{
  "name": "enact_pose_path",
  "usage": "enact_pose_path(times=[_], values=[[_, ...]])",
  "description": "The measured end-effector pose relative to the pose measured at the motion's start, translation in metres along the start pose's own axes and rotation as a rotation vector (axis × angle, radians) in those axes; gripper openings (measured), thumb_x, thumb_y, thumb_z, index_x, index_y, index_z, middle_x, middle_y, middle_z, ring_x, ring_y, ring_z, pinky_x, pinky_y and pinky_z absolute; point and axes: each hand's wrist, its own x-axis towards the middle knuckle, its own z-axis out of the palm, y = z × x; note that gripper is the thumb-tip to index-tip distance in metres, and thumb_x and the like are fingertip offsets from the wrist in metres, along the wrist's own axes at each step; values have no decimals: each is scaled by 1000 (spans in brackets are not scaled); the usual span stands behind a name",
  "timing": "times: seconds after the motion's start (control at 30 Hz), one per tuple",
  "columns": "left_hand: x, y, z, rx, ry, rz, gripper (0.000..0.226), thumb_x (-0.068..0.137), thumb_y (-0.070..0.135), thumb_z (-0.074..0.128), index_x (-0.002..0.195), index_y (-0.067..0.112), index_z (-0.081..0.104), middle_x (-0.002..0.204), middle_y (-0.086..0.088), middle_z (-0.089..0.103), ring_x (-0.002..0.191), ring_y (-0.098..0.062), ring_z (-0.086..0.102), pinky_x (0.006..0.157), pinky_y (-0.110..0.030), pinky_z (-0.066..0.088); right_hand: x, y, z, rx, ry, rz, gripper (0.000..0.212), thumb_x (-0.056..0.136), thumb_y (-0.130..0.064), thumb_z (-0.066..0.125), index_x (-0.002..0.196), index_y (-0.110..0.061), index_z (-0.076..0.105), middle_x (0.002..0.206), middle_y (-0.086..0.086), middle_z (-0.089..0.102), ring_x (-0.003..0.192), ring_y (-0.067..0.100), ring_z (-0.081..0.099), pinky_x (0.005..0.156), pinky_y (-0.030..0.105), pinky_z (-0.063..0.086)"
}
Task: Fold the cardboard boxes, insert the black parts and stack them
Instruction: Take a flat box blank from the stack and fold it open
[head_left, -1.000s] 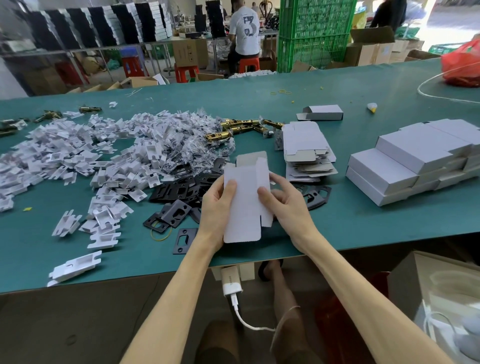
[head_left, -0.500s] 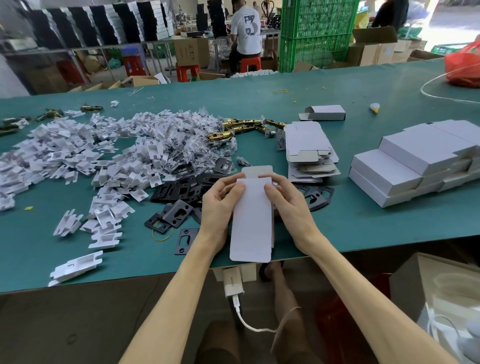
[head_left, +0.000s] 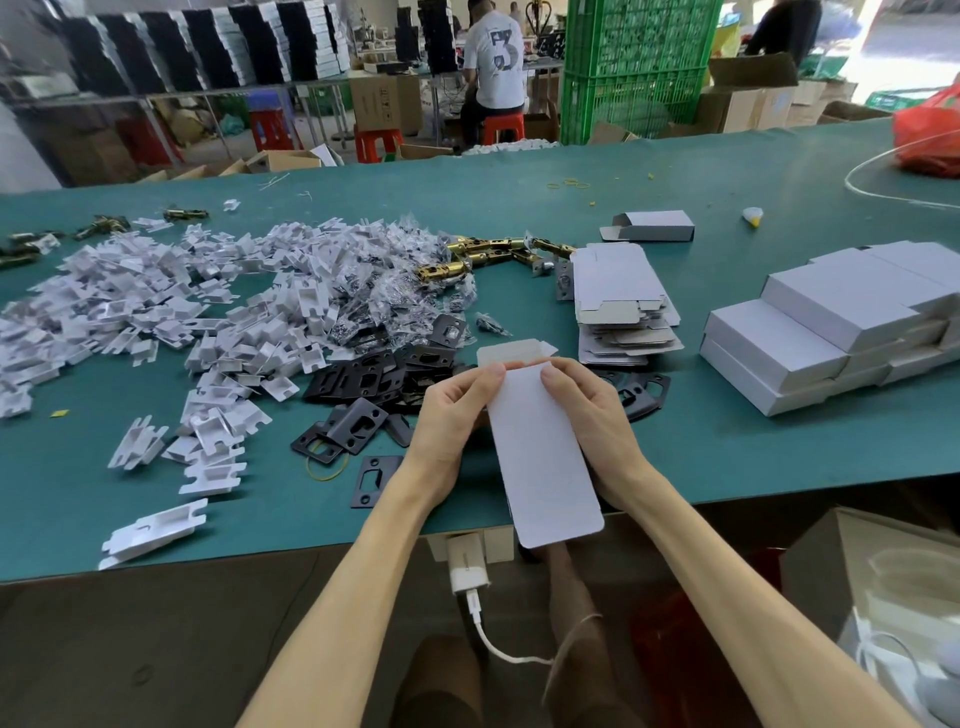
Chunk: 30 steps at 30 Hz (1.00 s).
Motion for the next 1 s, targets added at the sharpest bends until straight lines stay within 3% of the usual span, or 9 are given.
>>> enact_pose_path(times=[0.23, 0.33, 0.4, 0.47, 0.57, 0.67, 0.73, 0.87, 1.0], values=[[1, -3, -3, 24, 99, 28, 24, 103, 24, 63, 119, 13, 78, 122, -13, 75, 104, -25, 65, 96, -49, 49, 1, 0, 2, -38, -26, -7, 20, 104, -31, 57, 121, -23, 62, 102, 10, 73, 83, 19, 70, 69, 35, 58], [3, -2, -3, -9, 204, 86, 25, 103, 22, 64, 125, 24, 75, 129, -2, 73, 116, -27, 67, 104, -54, 50, 2, 1, 3, -79, -12, 46, 53, 94, -48, 63, 139, -26, 46, 98, 6, 77, 91, 24, 72, 83, 44, 57], [5, -3, -5, -63, 324, 146, 33, 104, 18, 62, 135, 32, 68, 133, 10, 71, 125, -22, 65, 111, -52, 49, 4, 3, 2, -185, -55, 47, 67, 89, -55, 68, 144, -27, 43, 97, -5, 77, 95, 14, 69, 89, 36, 50], [8, -3, -9, -119, 455, 169, 47, 106, 17, 60, 148, 36, 54, 114, 21, 74, 112, -12, 67, 112, -52, 48, 4, 5, 4, -261, -129, 55, 62, 84, -53, 72, 138, -31, 52, 99, -10, 76, 94, 7, 69, 83, 26, 49], [11, -8, -15, -141, 571, 169, 64, 105, 22, 61, 160, 40, 33, 91, 13, 72, 101, -13, 65, 111, -51, 49, 5, 8, 2, -207, -111, 51, 53, 80, -44, 74, 129, -29, 63, 106, -3, 75, 96, 12, 71, 82, 25, 53], [11, -7, -12, -100, 511, 197, 36, 105, 19, 61, 139, 31, 60, 109, 10, 77, 106, -12, 69, 91, -38, 60, 5, 10, -3, -48, 51, 44, 49, 74, -39, 81, 120, -27, 68, 105, 1, 74, 88, 15, 71, 73, 25, 56], [10, -8, -9, -63, 484, 200, 21, 103, 13, 64, 118, 24, 72, 113, 5, 75, 106, -16, 68, 88, -36, 62, 7, 13, -7, 62, 219, 44, 53, 69, -38, 86, 116, -26, 67, 108, 3, 71, 87, 13, 70, 71, 29, 58], [8, -6, -5, -45, 393, 182, 10, 96, 17, 72, 107, 15, 70, 108, 3, 75, 92, -10, 72, 80, -34, 64, 12, 17, -10, 220, 417, 43, 71, 63, -45, 94, 118, -14, 62, 118, 11, 70, 104, 22, 70, 92, 42, 58], [5, -3, -2, -62, 342, 145, 28, 95, 41, 68, 97, 13, 63, 102, -2, 76, 93, -17, 73, 77, -38, 64, 11, 16, -10, 250, 433, 31, 56, 69, -49, 90, 109, -16, 68, 104, -2, 77, 98, 15, 72, 85, 32, 56]])
